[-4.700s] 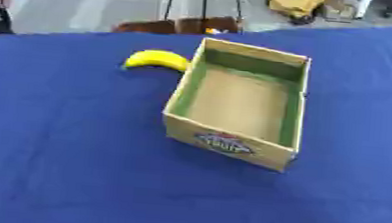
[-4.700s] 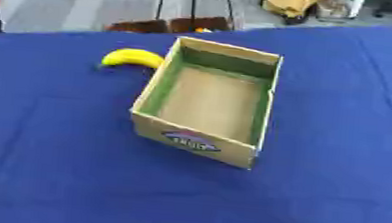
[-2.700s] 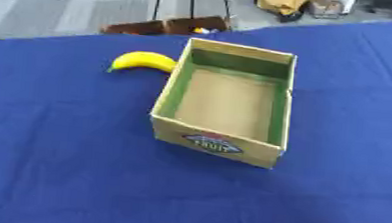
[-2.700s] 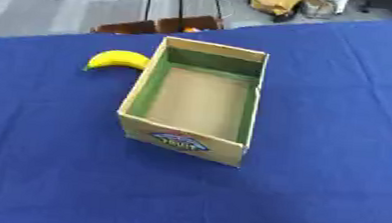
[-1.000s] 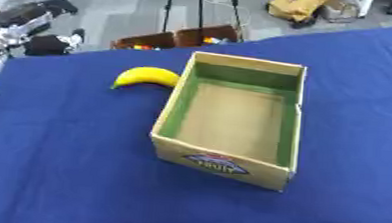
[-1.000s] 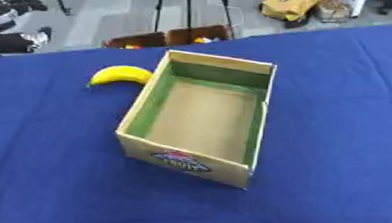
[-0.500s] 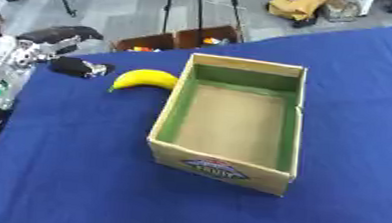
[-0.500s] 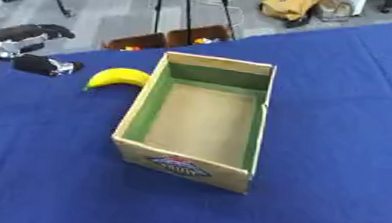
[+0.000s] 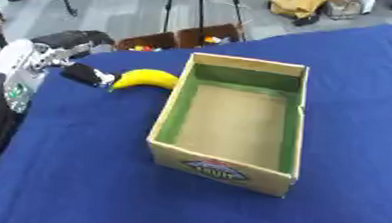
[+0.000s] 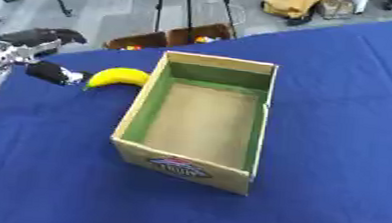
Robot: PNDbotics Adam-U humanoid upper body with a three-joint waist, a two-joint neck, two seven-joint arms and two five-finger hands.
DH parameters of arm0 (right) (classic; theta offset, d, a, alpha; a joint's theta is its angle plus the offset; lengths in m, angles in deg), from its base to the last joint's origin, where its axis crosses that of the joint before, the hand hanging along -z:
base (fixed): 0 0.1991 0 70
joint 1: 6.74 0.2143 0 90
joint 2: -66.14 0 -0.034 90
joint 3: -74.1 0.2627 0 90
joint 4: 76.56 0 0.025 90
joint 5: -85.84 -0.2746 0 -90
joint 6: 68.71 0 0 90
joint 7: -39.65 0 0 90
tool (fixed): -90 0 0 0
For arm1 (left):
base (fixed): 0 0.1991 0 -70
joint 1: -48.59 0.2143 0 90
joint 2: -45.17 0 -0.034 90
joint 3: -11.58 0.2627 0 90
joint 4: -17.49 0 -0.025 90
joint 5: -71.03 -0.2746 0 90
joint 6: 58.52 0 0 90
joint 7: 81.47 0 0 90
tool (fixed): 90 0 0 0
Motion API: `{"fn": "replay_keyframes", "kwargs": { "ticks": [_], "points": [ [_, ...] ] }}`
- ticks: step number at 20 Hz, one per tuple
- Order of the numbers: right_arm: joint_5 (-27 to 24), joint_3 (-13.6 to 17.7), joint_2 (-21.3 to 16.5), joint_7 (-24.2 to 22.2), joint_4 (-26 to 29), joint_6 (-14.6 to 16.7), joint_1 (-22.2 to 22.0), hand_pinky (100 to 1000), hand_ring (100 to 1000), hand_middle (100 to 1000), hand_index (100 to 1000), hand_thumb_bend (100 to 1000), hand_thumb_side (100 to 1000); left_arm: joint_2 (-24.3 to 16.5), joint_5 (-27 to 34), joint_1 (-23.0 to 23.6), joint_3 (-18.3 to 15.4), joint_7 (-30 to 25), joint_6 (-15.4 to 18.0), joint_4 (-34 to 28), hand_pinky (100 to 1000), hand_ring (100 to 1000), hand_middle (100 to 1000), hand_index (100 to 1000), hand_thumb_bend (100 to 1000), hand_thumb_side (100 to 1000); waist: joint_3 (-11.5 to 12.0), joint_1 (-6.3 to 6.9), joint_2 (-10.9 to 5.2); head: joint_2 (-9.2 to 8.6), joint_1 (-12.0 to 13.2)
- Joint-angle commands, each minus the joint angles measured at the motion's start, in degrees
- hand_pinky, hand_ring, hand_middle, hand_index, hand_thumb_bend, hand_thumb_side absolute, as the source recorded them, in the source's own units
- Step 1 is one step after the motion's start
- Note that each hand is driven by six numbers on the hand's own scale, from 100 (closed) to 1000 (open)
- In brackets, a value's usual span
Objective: Pick up objects on the table and place them in the box.
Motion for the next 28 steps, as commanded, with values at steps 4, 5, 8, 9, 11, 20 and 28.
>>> {"fn": "replay_keyframes", "kwargs": {
  "ticks": [4,5,8,9,11,20,28],
  "points": [
    [-0.2,0.0,-1.5,-0.2,0.8,0.2,1.5,730,864,788,912,100,1000,-0.4,-0.6,-1.8,0.0,0.4,1.3,-0.7,1000,1000,1000,1000,346,609,-0.5,-0.07,-0.69,-1.16,0.7],
    [-0.3,-0.1,-1.5,-0.3,0.8,0.2,1.6,730,864,788,912,100,1000,-0.2,-0.7,-1.9,0.0,0.4,1.4,-0.6,1000,1000,1000,1000,308,579,-0.7,0.01,-0.57,-1.33,0.8],
    [-0.4,-0.2,-1.5,-0.4,0.8,0.3,2.0,730,864,788,912,100,1000,0.4,-0.8,-2.1,0.1,0.6,1.7,-0.4,1000,1000,1000,1000,268,551,-1.2,0.24,-0.22,-1.84,1.2],
    [-0.4,-0.3,-1.5,-0.4,0.8,0.4,2.1,730,863,787,912,100,1000,0.6,-0.9,-2.2,0.1,0.8,1.7,-0.3,974,1000,1000,1000,233,533,-1.5,0.33,-0.09,-2.02,1.3],
    [-0.5,-0.4,-1.5,-0.5,0.8,0.5,2.4,731,863,786,912,100,1000,0.9,-0.9,-2.3,0.0,1.1,1.6,-0.1,936,1000,1000,1000,222,529,-1.8,0.53,0.18,-2.42,1.7],
    [-0.8,-0.5,-1.7,-0.4,0.8,0.6,3.2,732,861,783,911,100,1000,1.2,1.5,-2.8,-0.5,1.4,1.2,1.0,965,1000,1000,1000,118,485,-2.9,1.3,1.38,-3.91,2.9],
    [-1.0,-0.7,-2.0,-0.2,0.8,0.4,3.9,733,860,780,910,100,1000,0.7,4.4,-2.7,-0.6,0.9,1.3,1.5,969,1000,1000,1000,100,438,-3.7,1.66,2.49,-4.59,3.2]
  ]
}}
